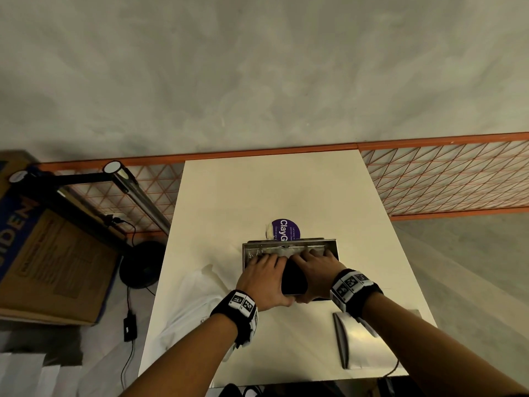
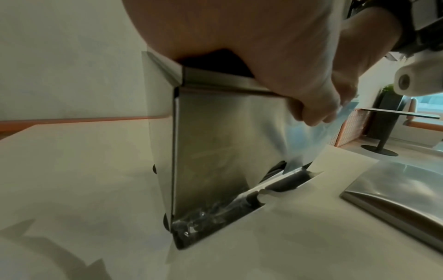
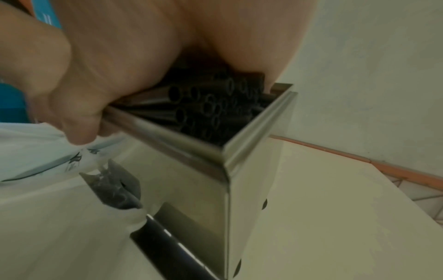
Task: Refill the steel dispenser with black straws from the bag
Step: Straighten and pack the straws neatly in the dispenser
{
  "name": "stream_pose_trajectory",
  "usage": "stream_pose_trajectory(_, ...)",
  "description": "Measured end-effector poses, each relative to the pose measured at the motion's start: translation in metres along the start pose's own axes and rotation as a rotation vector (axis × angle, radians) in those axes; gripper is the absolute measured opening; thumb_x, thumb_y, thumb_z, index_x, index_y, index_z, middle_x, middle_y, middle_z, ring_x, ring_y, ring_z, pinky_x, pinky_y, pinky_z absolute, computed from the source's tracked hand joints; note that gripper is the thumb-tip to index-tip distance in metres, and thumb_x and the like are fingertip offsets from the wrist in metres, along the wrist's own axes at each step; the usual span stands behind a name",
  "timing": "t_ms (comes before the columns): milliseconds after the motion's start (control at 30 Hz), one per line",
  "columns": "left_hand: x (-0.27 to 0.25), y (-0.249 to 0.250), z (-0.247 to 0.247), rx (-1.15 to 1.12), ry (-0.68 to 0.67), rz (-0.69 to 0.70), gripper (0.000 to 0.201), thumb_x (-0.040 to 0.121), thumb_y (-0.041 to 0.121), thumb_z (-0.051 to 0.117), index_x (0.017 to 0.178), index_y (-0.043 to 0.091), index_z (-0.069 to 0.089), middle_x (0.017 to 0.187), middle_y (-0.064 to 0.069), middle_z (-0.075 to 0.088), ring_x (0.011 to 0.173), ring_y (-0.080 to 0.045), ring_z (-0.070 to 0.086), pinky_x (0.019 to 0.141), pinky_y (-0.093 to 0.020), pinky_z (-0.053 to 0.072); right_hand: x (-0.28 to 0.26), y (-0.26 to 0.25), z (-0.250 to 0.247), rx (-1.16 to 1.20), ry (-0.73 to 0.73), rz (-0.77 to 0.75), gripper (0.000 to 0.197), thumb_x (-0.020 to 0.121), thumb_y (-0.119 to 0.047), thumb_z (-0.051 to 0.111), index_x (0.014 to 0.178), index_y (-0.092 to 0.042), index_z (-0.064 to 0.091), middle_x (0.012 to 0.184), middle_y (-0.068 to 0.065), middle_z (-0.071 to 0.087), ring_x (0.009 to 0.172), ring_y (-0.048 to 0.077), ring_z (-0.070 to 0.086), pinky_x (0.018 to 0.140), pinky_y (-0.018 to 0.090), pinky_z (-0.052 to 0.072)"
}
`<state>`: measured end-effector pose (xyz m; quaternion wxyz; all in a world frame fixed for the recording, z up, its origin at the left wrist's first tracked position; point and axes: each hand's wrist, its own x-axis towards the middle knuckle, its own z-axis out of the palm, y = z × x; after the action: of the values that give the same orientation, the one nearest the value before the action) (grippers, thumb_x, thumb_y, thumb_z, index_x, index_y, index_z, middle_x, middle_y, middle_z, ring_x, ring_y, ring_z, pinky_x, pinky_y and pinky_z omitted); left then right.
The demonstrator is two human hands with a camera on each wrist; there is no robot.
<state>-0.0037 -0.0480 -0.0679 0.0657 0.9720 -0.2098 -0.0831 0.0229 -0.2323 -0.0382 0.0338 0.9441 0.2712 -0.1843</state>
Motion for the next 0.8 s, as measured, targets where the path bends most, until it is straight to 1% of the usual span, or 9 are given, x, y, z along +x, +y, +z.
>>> stream_pose_trajectory(200, -0.006, 0.000, 0.003, -0.006, 0.092, 0.026, 0.093, 0.064, 0.079, 0.055, 0.137, 0.022, 0.047, 0.130, 0.005, 0.060, 0.120, -0.018, 0.056, 0.106, -0.037, 0.042, -0.004, -0.001, 0.009, -0.039, 0.068, -0.014, 0.103, 0.056, -0.074, 0.067, 0.140, -0.024, 0.033, 0.133, 0.002, 0.054, 0.120, 0.028, 0.052, 0.097, 0.049, 0.040)
stream_pose_trajectory(333, -0.013, 0.004, 0.008, -0.007, 0.097, 0.020, 0.091, 0.065, 0.079, 0.056, 0.136, 0.022, 0.047, 0.129, 0.005, 0.058, 0.118, -0.019, 0.056, 0.106, -0.039, 0.043, -0.011, -0.006, 0.017, -0.049, 0.099, 0.001, 0.105, 0.058, -0.071, 0.069, 0.143, -0.026, 0.029, 0.139, 0.004, 0.049, 0.125, 0.028, 0.048, 0.101, 0.051, 0.037)
stream_pose_trajectory(433, -0.015, 0.008, 0.008, -0.024, 0.038, -0.007, 0.094, 0.064, 0.078, 0.056, 0.139, 0.024, 0.042, 0.135, 0.005, 0.054, 0.121, -0.019, 0.054, 0.106, -0.040, 0.041, -0.014, -0.009, 0.016, -0.030, 0.039, 0.007, 0.106, 0.059, -0.068, 0.072, 0.145, -0.027, 0.026, 0.145, 0.006, 0.043, 0.134, 0.030, 0.040, 0.108, 0.052, 0.029)
stream_pose_trajectory(500, -0.014, 0.008, 0.007, -0.032, 0.013, -0.022, 0.096, 0.063, 0.077, 0.057, 0.141, 0.023, 0.040, 0.137, 0.005, 0.054, 0.123, -0.019, 0.052, 0.107, -0.040, 0.040, -0.010, -0.008, 0.009, -0.020, -0.031, 0.018, 0.108, 0.058, -0.068, 0.074, 0.145, -0.028, 0.025, 0.147, 0.007, 0.041, 0.136, 0.032, 0.038, 0.110, 0.052, 0.028)
stream_pose_trajectory(600, -0.009, 0.005, 0.006, -0.054, -0.009, -0.031, 0.094, 0.063, 0.076, 0.062, 0.139, 0.024, 0.041, 0.137, 0.005, 0.055, 0.125, -0.019, 0.052, 0.109, -0.040, 0.039, -0.005, -0.007, 0.000, -0.011, -0.092, 0.035, 0.110, 0.055, -0.071, 0.074, 0.145, -0.029, 0.027, 0.145, 0.008, 0.044, 0.135, 0.033, 0.040, 0.112, 0.053, 0.028)
stream_pose_trajectory(667, -0.007, 0.003, 0.005, -0.062, -0.013, -0.031, 0.093, 0.062, 0.077, 0.064, 0.136, 0.025, 0.042, 0.135, 0.006, 0.056, 0.125, -0.019, 0.052, 0.109, -0.041, 0.039, -0.001, -0.007, -0.003, 0.016, -0.106, 0.041, 0.114, 0.053, -0.076, 0.072, 0.147, -0.030, 0.027, 0.148, 0.007, 0.042, 0.138, 0.033, 0.037, 0.115, 0.054, 0.025)
stream_pose_trajectory(700, -0.007, 0.003, 0.005, -0.058, -0.012, -0.028, 0.093, 0.062, 0.078, 0.063, 0.136, 0.024, 0.043, 0.135, 0.005, 0.056, 0.124, -0.019, 0.052, 0.109, -0.041, 0.039, 0.000, -0.005, -0.005, 0.067, -0.107, 0.041, 0.114, 0.051, -0.081, 0.068, 0.146, -0.031, 0.031, 0.148, 0.005, 0.043, 0.138, 0.032, 0.038, 0.115, 0.053, 0.026)
stream_pose_trajectory(733, -0.007, 0.004, 0.006, -0.051, -0.013, -0.025, 0.092, 0.063, 0.078, 0.061, 0.136, 0.024, 0.042, 0.135, 0.005, 0.055, 0.124, -0.019, 0.051, 0.108, -0.042, 0.038, 0.003, -0.003, -0.008, 0.172, -0.106, 0.046, 0.111, 0.051, -0.088, 0.062, 0.142, -0.030, 0.040, 0.144, 0.003, 0.049, 0.135, 0.029, 0.043, 0.113, 0.049, 0.031)
stream_pose_trajectory(800, -0.009, 0.005, 0.008, -0.034, -0.014, -0.032, 0.091, 0.066, 0.076, 0.059, 0.137, 0.023, 0.042, 0.135, 0.005, 0.053, 0.126, -0.020, 0.049, 0.109, -0.043, 0.036, 0.009, 0.006, -0.013, 0.437, -0.095, 0.050, 0.102, 0.057, -0.099, 0.040, 0.126, -0.026, 0.059, 0.127, 0.004, 0.063, 0.119, 0.024, 0.058, 0.100, 0.038, 0.044)
